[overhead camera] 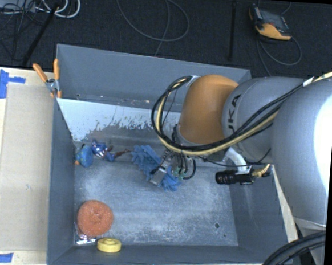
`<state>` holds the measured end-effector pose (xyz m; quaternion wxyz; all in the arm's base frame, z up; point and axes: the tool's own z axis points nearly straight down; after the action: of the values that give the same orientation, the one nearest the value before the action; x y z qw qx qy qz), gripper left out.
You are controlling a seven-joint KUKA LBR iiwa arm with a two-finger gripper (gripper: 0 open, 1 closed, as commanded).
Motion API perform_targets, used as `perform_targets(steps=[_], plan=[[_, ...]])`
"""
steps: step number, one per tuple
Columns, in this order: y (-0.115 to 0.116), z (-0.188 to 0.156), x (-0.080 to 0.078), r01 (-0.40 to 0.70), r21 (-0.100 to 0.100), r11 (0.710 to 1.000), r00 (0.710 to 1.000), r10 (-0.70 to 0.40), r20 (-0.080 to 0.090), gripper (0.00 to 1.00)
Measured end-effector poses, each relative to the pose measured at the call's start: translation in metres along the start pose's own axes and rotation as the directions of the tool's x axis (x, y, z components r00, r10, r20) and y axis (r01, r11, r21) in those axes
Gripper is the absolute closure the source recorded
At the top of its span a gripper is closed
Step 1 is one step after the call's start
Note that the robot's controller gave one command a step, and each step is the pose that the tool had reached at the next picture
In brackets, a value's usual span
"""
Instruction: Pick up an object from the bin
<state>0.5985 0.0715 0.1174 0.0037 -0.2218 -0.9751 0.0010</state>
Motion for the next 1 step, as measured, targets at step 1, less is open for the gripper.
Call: perform_targets(steps=[1], plan=[[-0.0001, -0.0227, -0.0001, 0.001, -0.001, 1.0, 1.0, -0.001, 0.002, 1.0]])
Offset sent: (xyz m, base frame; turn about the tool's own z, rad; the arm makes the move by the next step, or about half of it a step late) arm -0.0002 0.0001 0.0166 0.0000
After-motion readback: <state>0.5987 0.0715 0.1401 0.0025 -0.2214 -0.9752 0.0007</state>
